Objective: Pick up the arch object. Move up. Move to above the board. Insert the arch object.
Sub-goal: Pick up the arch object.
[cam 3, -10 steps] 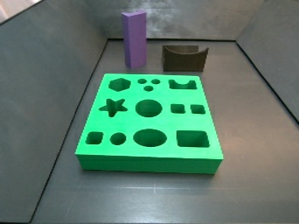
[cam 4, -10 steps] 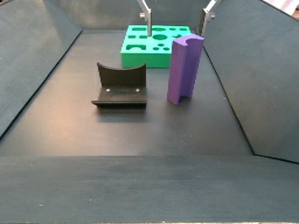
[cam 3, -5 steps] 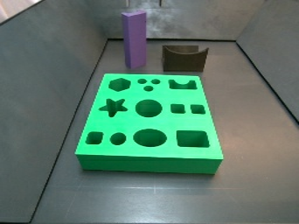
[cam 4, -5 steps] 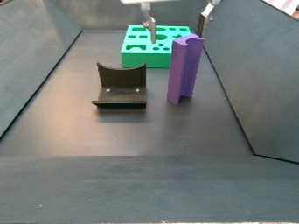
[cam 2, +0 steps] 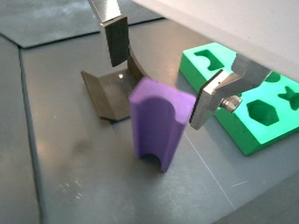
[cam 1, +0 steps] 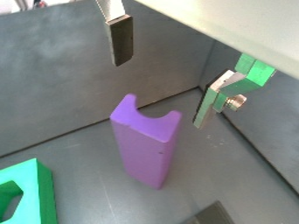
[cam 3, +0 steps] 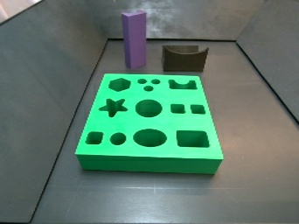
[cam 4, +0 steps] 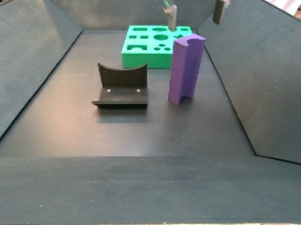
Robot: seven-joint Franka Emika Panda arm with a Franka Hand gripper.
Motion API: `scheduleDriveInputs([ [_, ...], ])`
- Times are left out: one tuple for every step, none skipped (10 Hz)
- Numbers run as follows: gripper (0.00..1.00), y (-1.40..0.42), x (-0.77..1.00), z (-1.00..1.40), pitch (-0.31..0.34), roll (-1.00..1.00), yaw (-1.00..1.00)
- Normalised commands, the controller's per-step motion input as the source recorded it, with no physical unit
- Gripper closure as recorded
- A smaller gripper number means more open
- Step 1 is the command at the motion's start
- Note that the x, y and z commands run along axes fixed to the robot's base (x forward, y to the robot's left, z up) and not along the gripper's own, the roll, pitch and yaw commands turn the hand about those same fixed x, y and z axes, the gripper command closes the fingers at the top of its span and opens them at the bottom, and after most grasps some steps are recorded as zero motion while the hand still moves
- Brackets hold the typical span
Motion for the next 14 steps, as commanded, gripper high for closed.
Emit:
scheduleDriveInputs([
  [0.00,-0.23,0.02,-0.42,-0.077,0.05,0.33],
  [0.00,-0.17,0.13,-0.37,-0.019,0.00,0.29],
  [0.00,-0.07,0.17,-0.35,0.000,0.00,0.33],
  [0.00,0.00,0.22,-0.27,0.000,0.00,0.34],
  [0.00,0.00,0.18,-0.29,0.000,0.00,0.27],
  [0.00,0.00,0.00,-0.36,0.000,0.01,0.22],
  [0.00,0.00,0.00,-0.45,-0.003,0.01,0.20],
  [0.00,0.00,0.00,-0.38,-0.004,0.01,0.13],
  [0.00,0.00,0.00,0.00,-0.037,-0.01,0.00],
  [1.00,0.00,0.00,0.00,0.000,0.00,0.00],
  [1.00,0.00,0.00,0.00,0.000,0.00,0.00],
  [1.00,0.00,0.00,0.00,0.000,0.00,0.00],
  [1.00,0.00,0.00,0.00,0.000,0.00,0.00],
  [1.00,0.00,0.00,0.00,0.000,0.00,0.00],
])
